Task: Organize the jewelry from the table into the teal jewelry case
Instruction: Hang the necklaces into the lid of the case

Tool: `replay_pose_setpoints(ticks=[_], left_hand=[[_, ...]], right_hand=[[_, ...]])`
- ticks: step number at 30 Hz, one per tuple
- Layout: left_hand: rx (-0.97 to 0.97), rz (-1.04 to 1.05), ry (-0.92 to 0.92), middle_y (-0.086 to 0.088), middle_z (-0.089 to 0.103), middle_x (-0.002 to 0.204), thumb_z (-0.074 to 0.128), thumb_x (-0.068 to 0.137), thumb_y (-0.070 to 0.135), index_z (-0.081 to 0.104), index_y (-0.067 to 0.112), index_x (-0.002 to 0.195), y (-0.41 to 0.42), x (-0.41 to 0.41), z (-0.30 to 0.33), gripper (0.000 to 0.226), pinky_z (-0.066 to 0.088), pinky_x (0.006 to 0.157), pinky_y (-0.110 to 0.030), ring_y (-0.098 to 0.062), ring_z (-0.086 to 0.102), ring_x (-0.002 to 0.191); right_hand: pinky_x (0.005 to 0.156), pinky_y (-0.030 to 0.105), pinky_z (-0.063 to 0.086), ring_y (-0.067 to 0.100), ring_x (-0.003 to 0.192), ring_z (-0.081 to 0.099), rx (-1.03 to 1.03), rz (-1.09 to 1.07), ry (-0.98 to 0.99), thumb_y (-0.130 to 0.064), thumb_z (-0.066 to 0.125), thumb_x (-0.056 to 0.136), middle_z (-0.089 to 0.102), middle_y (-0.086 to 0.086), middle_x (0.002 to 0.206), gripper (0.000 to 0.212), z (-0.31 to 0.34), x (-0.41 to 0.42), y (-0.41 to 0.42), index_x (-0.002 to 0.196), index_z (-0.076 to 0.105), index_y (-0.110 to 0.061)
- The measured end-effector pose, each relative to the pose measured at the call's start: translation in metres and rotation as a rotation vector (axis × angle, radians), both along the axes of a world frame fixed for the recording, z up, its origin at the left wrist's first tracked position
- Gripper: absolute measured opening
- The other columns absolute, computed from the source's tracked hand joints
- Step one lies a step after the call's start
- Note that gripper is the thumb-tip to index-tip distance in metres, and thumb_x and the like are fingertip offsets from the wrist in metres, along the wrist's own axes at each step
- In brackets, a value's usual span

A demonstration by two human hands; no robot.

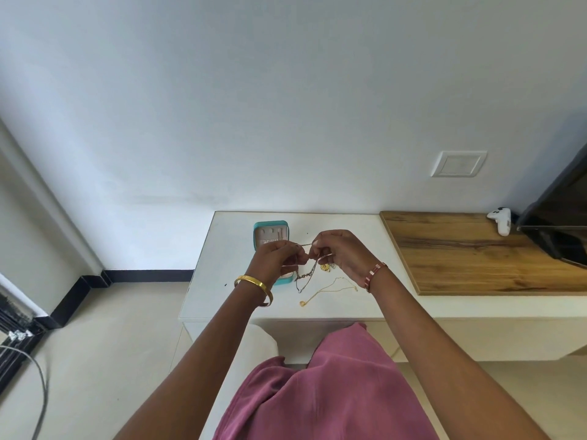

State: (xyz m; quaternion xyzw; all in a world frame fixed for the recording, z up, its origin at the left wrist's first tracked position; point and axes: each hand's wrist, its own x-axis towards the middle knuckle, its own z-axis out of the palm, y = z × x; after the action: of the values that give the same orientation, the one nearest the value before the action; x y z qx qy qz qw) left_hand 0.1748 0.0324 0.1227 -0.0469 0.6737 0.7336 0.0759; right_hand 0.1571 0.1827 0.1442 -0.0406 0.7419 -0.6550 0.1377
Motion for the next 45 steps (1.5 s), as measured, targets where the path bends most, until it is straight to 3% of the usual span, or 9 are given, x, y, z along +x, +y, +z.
replay_pose_setpoints(ticks=[5, 11, 17, 23, 26, 36, 41, 45], left_hand=[[0.377, 0.048, -0.109, -0.005, 0.065, 0.053, 0.042, 0.091, 0.004, 0.057, 0.003, 0.076, 0.000, 0.003, 0.004, 0.021, 0.051, 0.078, -0.033, -0.016, 0.064, 0.054], [0.466, 0.041, -0.141, -0.004, 0.058, 0.048, 0.043, 0.090, 0.005, 0.056, 0.002, 0.075, -0.001, 0.003, 0.004, 0.020, 0.057, 0.064, -0.027, -0.016, 0.061, 0.048], [0.433, 0.082, -0.146, -0.002, 0.052, 0.045, 0.045, 0.091, 0.005, 0.058, 0.002, 0.079, -0.004, 0.001, -0.001, 0.018, 0.055, 0.054, -0.023, -0.012, 0.053, 0.042], [0.381, 0.082, -0.149, -0.001, 0.053, 0.044, 0.045, 0.093, 0.006, 0.059, 0.004, 0.077, -0.009, -0.003, -0.013, 0.021, 0.054, 0.051, -0.021, -0.012, 0.052, 0.040], [0.351, 0.074, -0.136, -0.001, 0.054, 0.045, 0.045, 0.093, 0.005, 0.060, 0.003, 0.077, -0.013, -0.008, -0.019, 0.022, 0.053, 0.051, -0.021, -0.012, 0.051, 0.041], [0.130, 0.149, -0.107, 0.005, 0.064, 0.049, 0.052, 0.091, 0.009, 0.063, 0.007, 0.080, -0.036, -0.045, -0.051, 0.016, 0.054, 0.056, -0.018, -0.007, 0.060, 0.048], [-0.048, 0.239, -0.099, 0.007, 0.065, 0.052, 0.055, 0.089, 0.014, 0.065, 0.016, 0.074, -0.043, -0.076, -0.070, 0.018, 0.052, 0.073, -0.032, -0.018, 0.058, 0.061], [-0.112, 0.300, -0.102, 0.010, 0.062, 0.047, 0.056, 0.088, 0.012, 0.065, 0.014, 0.072, -0.044, -0.103, -0.083, 0.019, 0.051, 0.070, -0.029, -0.015, 0.056, 0.058]], right_hand=[[0.063, 0.027, 0.045, 0.018, 0.059, 0.056, -0.200, -0.006, -0.041, 0.001, 0.040, 0.087, 0.059, 0.006, 0.055, 0.033, -0.003, 0.003, 0.001, 0.056, 0.051, -0.005], [0.059, 0.026, 0.052, 0.020, 0.053, 0.056, -0.354, -0.012, -0.118, 0.002, 0.040, 0.086, 0.058, 0.005, 0.052, 0.029, -0.005, 0.005, 0.000, 0.062, 0.053, -0.003], [0.067, 0.030, 0.053, 0.013, 0.046, 0.050, -0.364, -0.002, -0.133, -0.002, 0.045, 0.088, 0.052, 0.003, 0.047, 0.023, -0.008, 0.004, 0.002, 0.072, 0.061, 0.001], [0.057, 0.029, 0.054, 0.010, 0.038, 0.043, -0.277, -0.014, -0.135, 0.000, 0.055, 0.086, 0.048, 0.005, 0.049, 0.010, -0.017, -0.004, -0.009, 0.081, 0.063, 0.002], [0.060, 0.031, 0.053, 0.010, 0.036, 0.043, -0.206, 0.008, -0.135, 0.000, 0.057, 0.086, 0.052, 0.002, 0.043, 0.007, -0.023, -0.011, -0.014, 0.086, 0.062, 0.004], [0.062, 0.026, 0.053, 0.013, 0.048, 0.056, -0.078, -0.109, -0.093, -0.002, 0.062, 0.083, 0.062, 0.000, 0.052, 0.011, -0.049, -0.048, -0.041, 0.073, 0.064, -0.007], [0.058, 0.022, 0.053, 0.011, 0.047, 0.054, -0.002, -0.192, -0.065, -0.002, 0.062, 0.084, 0.060, 0.007, 0.059, 0.014, -0.067, -0.076, -0.059, 0.072, 0.064, -0.009], [0.059, 0.021, 0.054, 0.010, 0.050, 0.055, 0.074, -0.255, -0.014, -0.003, 0.061, 0.084, 0.060, 0.006, 0.061, 0.013, -0.084, -0.104, -0.069, 0.072, 0.063, -0.009]])
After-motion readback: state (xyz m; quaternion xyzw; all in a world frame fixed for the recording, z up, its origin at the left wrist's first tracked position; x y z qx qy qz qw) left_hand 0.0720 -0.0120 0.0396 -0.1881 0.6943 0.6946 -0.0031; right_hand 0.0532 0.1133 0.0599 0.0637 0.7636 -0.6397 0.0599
